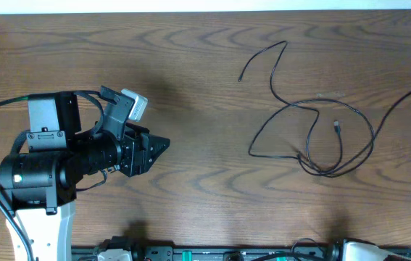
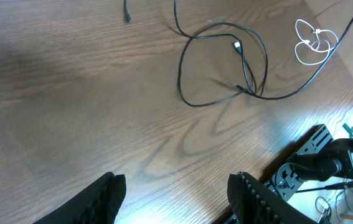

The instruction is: Untangle cables

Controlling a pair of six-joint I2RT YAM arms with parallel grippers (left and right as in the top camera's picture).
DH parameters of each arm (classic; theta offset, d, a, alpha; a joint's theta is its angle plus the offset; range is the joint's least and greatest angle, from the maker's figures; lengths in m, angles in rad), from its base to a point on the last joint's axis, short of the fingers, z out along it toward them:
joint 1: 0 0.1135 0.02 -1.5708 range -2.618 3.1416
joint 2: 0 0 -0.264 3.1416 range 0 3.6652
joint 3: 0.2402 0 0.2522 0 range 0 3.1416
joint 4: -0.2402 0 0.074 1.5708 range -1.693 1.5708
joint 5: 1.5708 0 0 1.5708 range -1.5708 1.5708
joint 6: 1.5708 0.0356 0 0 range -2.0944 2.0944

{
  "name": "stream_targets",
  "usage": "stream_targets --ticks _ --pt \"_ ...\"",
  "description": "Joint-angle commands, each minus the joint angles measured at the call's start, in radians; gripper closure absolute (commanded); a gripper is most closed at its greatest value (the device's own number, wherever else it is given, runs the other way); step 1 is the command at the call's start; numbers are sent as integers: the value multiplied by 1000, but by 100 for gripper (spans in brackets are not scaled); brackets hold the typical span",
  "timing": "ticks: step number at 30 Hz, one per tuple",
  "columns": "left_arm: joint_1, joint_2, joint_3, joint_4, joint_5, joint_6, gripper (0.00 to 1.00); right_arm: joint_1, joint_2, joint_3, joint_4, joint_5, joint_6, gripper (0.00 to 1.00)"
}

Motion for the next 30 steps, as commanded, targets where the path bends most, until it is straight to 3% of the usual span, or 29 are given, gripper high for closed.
stream_targets --ticks 1,7,14,19,25,30 --pt "-1 1 0 -2 -6 17 42 -79 11 7 -12 2 93 99" --pt "-1 1 0 -5 -6 17 41 -267 33 7 -176 -76 433 99" --pt "-1 1 0 -5 -6 17 41 -484 127 6 -344 -454 663 99" --pt "-1 1 0 -5 -6 17 42 -586 251 6 -431 -760 681 99" --pt "-1 1 0 -5 -6 17 41 -645 439 6 -537 -1069 575 99" --pt "-1 1 0 -5 -6 17 41 -652 583 6 -648 -1123 518 99"
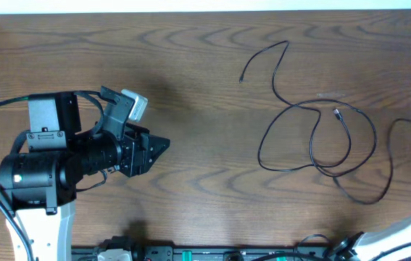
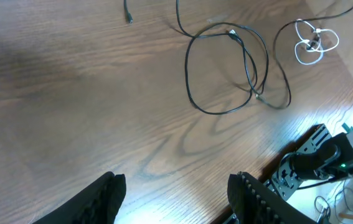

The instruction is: Untangle cables

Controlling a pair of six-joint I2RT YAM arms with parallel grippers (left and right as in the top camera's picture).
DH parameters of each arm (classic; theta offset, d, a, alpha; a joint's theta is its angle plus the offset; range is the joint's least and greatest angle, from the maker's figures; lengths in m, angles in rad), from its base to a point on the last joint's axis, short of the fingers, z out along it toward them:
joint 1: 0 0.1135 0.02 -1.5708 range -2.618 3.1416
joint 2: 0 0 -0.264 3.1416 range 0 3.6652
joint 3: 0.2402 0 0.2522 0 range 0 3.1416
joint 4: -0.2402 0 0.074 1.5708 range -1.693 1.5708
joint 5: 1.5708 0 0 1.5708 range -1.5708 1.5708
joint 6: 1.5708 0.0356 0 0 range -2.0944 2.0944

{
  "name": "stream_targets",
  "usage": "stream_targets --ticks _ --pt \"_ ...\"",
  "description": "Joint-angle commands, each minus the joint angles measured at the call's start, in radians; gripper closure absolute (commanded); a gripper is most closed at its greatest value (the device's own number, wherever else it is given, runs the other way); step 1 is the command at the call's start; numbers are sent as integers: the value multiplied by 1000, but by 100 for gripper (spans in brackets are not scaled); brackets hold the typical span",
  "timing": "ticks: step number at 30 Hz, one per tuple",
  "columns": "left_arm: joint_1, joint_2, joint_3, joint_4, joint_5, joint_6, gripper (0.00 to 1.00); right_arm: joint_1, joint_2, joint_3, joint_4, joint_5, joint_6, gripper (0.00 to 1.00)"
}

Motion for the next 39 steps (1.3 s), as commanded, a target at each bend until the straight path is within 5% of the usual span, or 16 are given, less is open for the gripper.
stream_targets --ticks 1,11,12,16,19,29,39 --pt "-1 1 0 -3 -6 17 42 -7 69 7 -45 -105 -57 99" --pt "-1 1 0 -3 -6 16 42 -7 238 7 -153 -84 -56 98" --pt "-1 1 0 -3 -6 16 41 -7 244 7 -154 -96 -57 78" --pt "-1 1 0 -3 -6 17 42 -6 245 7 -156 -134 -103 23" --pt "-1 1 0 -3 -6 17 41 -7 245 7 -159 -174 -128 5" --pt "-1 1 0 -2 -6 17 41 6 245 7 -261 -426 -197 2" --pt "-1 1 0 -3 -6 17 42 88 245 -43 -348 -314 171 1"
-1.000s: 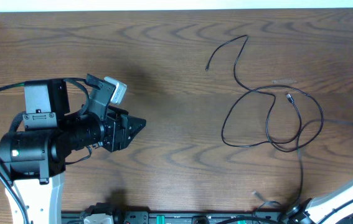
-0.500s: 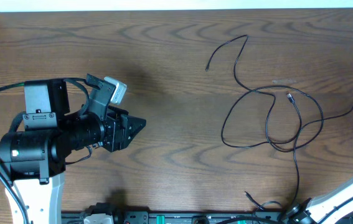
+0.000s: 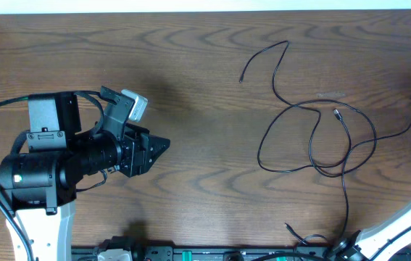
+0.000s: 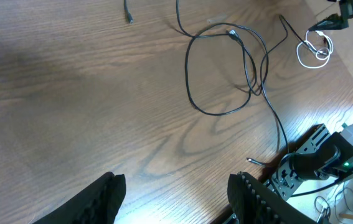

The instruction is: Untangle cables

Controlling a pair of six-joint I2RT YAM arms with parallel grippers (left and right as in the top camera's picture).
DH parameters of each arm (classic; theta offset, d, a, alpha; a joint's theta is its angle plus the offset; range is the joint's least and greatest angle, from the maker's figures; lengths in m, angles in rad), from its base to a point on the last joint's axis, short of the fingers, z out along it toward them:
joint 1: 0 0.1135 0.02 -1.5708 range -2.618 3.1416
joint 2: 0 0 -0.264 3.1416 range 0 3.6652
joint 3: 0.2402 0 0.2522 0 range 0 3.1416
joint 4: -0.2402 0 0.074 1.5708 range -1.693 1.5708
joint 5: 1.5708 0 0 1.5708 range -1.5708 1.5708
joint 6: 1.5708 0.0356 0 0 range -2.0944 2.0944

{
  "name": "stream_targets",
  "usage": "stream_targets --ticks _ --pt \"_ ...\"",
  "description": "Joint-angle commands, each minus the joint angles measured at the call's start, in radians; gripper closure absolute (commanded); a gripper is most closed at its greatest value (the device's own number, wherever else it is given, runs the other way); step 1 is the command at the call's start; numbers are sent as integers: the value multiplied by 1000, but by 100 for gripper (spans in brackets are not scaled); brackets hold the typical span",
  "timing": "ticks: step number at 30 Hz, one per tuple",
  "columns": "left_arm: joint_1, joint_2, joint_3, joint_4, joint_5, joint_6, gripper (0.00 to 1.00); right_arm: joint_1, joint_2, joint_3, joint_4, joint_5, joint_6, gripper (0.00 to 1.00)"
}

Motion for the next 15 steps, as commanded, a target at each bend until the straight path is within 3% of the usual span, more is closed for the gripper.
stream_targets --ticks 1,15 --pt "-1 1 0 -3 -5 17 41 40 -1 -42 5 19 193 1" --pt "-1 1 0 -2 -5 17 41 207 -1 -264 277 99 251 2"
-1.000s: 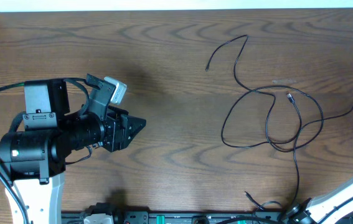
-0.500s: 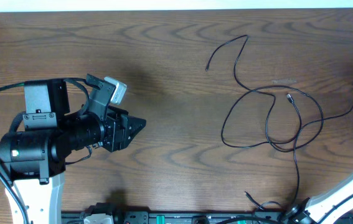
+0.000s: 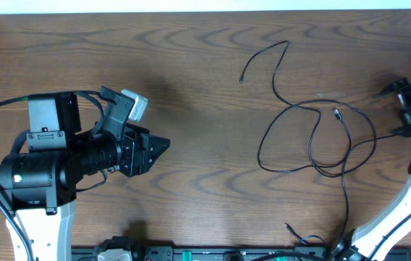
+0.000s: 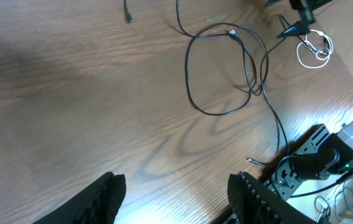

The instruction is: Untangle cables

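Tangled black cables (image 3: 314,138) lie looped at the right middle of the wooden table (image 3: 205,196). One end (image 3: 241,78) reaches toward the far side, and a plug (image 3: 335,113) rests inside the loop. A long strand (image 3: 346,196) runs down to the front edge. My right gripper (image 3: 401,129) is at the right edge, shut on a strand leaving the loop; the left wrist view shows this gripper (image 4: 293,28) too. My left gripper (image 3: 165,143) hangs far left of the cables, open and empty, its fingers (image 4: 104,193) wide apart.
A small white cable coil (image 4: 313,50) lies on the table just beyond the right gripper. Clamps and gear (image 4: 316,165) sit along the table's front edge. A pale wall strip (image 3: 205,6) borders the far side.
My right gripper has moved in from the right edge toward the loop, still on its strand, which now bends more slackly. The left arm and the loops have not moved.
At first the tangle's long tail ran off to the far right, with no right arm in view. Then the tail curved toward the front right. Later it lay straight down to the front edge, with my right gripper on another strand at the right edge, now further in.
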Controlling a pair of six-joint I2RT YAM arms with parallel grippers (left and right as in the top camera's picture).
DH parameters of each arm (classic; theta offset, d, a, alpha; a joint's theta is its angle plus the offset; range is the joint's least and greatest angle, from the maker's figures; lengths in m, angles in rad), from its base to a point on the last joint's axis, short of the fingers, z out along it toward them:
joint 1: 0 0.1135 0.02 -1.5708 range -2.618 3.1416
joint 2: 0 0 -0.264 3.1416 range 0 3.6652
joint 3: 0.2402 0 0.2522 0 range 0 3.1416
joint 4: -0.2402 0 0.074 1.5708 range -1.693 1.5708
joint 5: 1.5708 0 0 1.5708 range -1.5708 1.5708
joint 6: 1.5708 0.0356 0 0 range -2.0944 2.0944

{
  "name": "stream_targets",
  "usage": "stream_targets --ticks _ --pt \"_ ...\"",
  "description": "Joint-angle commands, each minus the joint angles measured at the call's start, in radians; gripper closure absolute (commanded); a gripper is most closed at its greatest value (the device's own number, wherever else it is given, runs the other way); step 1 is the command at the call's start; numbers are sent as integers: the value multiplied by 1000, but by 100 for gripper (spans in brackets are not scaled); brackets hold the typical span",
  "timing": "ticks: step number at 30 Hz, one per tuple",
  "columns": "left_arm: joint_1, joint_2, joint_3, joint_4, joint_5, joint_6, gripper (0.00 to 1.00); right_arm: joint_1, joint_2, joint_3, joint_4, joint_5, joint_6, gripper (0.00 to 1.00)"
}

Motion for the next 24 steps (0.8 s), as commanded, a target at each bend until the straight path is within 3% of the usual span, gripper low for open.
stream_targets --ticks 1,3,4,5,6,7,15,20,24 --pt "-1 1 0 -2 -5 17 41 29 -1 -51 29 58 59 3" --pt "-1 1 0 -2 -5 17 42 39 -1 -84 59 59 68 7" --pt "-1 1 0 -2 -5 17 41 42 -1 -98 71 60 74 16" --pt "-1 1 0 -2 -5 17 41 45 -1 -113 84 59 77 47" --pt "-1 1 0 -2 -5 17 41 45 -1 -126 94 59 77 88" --pt "-1 1 0 -2 -5 17 42 45 -1 -133 100 58 76 99" --pt "-1 1 0 -2 -5 17 41 36 -1 -137 107 55 24 99" --pt "-1 1 0 -2 -5 17 41 32 -1 -134 116 7 -27 77" --pt "-1 1 0 1 -5 17 41 25 -1 -98 122 -188 -93 72"
